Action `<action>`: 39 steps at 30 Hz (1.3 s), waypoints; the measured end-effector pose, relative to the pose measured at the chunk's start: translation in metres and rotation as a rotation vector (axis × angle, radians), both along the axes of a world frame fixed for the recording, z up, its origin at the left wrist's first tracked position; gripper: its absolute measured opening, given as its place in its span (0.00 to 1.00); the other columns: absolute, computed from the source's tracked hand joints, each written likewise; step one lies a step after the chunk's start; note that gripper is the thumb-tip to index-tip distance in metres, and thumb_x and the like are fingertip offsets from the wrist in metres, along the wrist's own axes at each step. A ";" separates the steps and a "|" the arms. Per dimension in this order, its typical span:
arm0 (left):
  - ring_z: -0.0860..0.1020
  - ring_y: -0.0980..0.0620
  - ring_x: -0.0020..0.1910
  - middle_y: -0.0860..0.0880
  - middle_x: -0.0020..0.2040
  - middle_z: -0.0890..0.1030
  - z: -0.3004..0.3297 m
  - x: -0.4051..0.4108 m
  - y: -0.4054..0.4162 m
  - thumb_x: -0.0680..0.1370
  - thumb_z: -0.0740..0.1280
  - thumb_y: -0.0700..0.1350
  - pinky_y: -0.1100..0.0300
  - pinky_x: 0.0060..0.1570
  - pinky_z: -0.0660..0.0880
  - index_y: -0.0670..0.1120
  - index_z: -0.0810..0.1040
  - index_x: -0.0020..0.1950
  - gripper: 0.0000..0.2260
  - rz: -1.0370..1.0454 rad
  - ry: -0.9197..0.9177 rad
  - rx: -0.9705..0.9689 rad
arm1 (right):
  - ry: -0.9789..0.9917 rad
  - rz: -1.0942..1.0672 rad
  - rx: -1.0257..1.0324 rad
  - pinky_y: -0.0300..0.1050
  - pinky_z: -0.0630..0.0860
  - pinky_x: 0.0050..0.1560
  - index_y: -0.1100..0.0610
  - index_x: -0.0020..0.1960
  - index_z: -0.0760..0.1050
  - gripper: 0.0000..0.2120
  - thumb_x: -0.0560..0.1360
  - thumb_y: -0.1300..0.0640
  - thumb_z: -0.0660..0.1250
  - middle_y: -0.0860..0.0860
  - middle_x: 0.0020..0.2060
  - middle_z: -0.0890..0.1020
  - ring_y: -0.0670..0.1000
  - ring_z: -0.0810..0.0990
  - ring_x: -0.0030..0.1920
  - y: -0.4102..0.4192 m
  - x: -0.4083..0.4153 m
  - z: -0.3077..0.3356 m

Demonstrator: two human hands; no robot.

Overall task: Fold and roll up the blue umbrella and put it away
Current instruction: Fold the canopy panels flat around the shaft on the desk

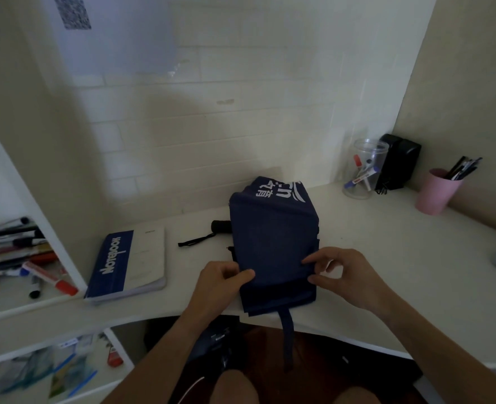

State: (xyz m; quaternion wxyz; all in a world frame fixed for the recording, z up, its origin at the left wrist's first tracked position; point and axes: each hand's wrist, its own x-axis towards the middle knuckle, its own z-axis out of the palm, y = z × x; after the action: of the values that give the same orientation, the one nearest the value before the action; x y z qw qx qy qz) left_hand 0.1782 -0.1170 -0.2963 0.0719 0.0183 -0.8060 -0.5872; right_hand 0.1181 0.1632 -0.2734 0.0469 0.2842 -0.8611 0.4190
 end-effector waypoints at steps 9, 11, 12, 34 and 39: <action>0.78 0.64 0.53 0.57 0.63 0.78 0.009 -0.019 0.001 0.78 0.70 0.57 0.71 0.51 0.72 0.39 0.85 0.43 0.20 0.020 -0.020 -0.132 | 0.295 -0.033 0.153 0.32 0.71 0.48 0.47 0.48 0.84 0.13 0.68 0.60 0.79 0.41 0.45 0.78 0.41 0.77 0.46 -0.009 -0.004 -0.009; 0.76 0.64 0.56 0.57 0.67 0.75 0.010 -0.026 -0.001 0.81 0.67 0.53 0.80 0.49 0.68 0.37 0.86 0.40 0.21 0.032 -0.028 -0.125 | 0.341 -0.060 0.168 0.32 0.72 0.51 0.48 0.46 0.84 0.12 0.67 0.60 0.79 0.44 0.50 0.77 0.42 0.76 0.50 -0.012 -0.007 -0.007; 0.77 0.61 0.59 0.56 0.67 0.75 0.008 -0.029 -0.004 0.81 0.68 0.50 0.82 0.49 0.67 0.36 0.86 0.39 0.20 0.013 -0.025 -0.113 | 0.370 -0.068 0.181 0.32 0.72 0.53 0.48 0.45 0.84 0.12 0.66 0.61 0.79 0.45 0.52 0.76 0.43 0.76 0.52 -0.012 -0.007 -0.007; 0.71 0.52 0.56 0.49 0.55 0.73 -0.018 0.001 -0.008 0.70 0.75 0.57 0.57 0.55 0.74 0.49 0.72 0.38 0.16 0.172 0.274 -0.726 | 0.589 0.143 0.412 0.44 0.77 0.45 0.52 0.48 0.83 0.04 0.75 0.59 0.73 0.47 0.47 0.83 0.50 0.79 0.46 0.005 0.013 -0.030; 0.65 0.41 0.73 0.41 0.73 0.68 0.002 0.002 -0.001 0.71 0.71 0.52 0.42 0.72 0.65 0.47 0.74 0.68 0.27 -0.074 0.600 -1.126 | 0.567 0.194 0.464 0.44 0.77 0.46 0.50 0.47 0.82 0.04 0.75 0.59 0.71 0.46 0.49 0.81 0.49 0.78 0.49 0.006 0.010 -0.023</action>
State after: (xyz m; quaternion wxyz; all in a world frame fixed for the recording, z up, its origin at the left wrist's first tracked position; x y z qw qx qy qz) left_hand 0.1800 -0.1181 -0.2941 0.2727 -0.2154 -0.9360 -0.0557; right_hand 0.1281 0.1692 -0.2965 0.1777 0.4723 -0.8550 0.1199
